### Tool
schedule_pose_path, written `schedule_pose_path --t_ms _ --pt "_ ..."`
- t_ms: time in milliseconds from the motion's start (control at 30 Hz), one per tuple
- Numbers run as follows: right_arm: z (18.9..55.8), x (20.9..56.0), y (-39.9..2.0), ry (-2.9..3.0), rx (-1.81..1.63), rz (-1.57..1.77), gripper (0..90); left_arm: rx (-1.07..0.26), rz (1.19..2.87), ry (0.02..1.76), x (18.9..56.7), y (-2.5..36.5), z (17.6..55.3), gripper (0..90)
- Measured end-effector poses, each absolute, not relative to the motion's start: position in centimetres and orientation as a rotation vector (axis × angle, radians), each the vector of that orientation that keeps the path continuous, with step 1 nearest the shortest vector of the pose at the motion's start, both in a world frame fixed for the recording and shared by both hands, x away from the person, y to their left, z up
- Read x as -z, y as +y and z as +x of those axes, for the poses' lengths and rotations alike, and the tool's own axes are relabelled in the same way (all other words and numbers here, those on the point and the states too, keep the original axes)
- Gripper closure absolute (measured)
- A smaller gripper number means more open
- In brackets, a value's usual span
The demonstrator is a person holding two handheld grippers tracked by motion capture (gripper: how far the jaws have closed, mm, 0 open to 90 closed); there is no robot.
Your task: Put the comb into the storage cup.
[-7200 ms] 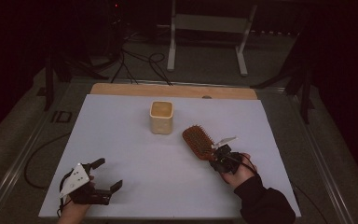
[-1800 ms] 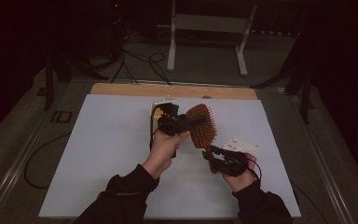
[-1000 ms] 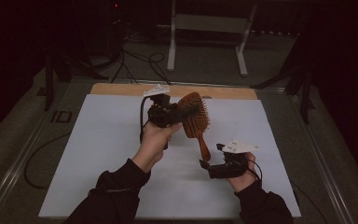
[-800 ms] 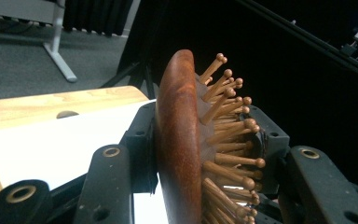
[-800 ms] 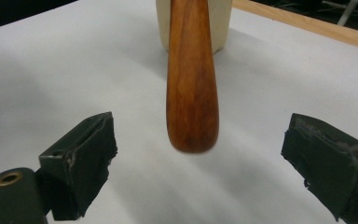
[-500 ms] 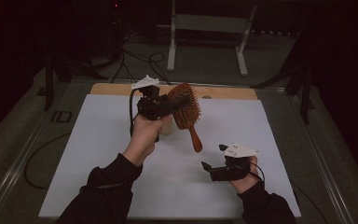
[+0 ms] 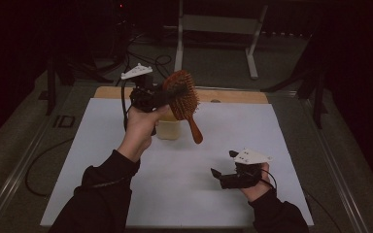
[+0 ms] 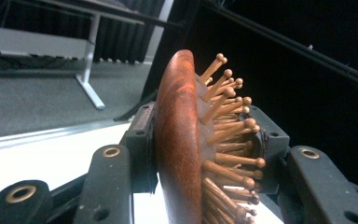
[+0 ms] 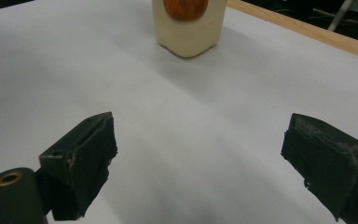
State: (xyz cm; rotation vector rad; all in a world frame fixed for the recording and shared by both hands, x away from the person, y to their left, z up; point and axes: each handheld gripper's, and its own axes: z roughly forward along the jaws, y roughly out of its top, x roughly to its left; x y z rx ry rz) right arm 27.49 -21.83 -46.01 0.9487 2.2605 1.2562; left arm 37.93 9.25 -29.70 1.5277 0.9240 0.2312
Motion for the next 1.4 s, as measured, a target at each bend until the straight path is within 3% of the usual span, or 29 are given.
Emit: schedule_pose_path --t_ms 867,1400 --pt "27.5 45.9 -21.8 2.260 -1.260 0.940 9.0 -0.474 1.461 1.021 28.2 13.5 41.0 54.0" --pt "27.4 46.1 -21.8 2.267 -1.253 0.924 9.0 -0.517 1.435 1.106 31.2 14.2 43.4 53.9"
